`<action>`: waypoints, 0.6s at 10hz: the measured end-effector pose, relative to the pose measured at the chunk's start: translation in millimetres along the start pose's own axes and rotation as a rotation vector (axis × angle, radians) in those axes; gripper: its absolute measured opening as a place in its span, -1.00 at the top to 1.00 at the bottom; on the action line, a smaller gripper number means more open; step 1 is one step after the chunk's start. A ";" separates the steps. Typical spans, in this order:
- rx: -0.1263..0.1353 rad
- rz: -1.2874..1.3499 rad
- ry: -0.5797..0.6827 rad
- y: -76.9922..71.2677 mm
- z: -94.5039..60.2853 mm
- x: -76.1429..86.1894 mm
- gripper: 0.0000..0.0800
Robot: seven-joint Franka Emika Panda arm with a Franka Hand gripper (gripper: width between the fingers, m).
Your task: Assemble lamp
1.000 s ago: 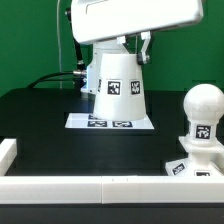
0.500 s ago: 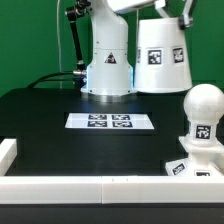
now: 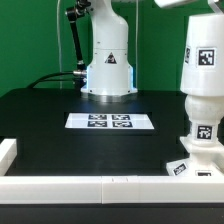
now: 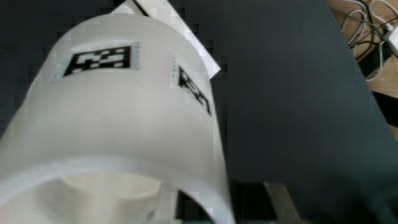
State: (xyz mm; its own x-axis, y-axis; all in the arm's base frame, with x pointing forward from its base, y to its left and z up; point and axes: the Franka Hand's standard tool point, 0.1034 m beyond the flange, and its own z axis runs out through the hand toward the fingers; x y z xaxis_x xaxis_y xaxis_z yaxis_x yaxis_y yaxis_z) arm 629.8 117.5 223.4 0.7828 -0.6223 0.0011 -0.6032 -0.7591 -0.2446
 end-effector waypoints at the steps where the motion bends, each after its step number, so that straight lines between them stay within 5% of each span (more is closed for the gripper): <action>1: -0.008 -0.006 -0.001 1.3 8.5 -2.5 0.89; 6: -0.040 -0.031 0.009 21.9 52.5 -13.6 0.89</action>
Offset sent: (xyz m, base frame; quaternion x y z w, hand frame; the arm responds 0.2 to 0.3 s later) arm -0.0145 -0.0063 -0.0396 -0.0119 0.0227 -0.0344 0.9991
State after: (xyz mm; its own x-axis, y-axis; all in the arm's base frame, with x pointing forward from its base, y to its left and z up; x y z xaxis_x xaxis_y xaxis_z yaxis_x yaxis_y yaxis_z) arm 614.0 119.3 167.2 0.7999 -0.5999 0.0168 -0.5844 -0.7850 -0.2057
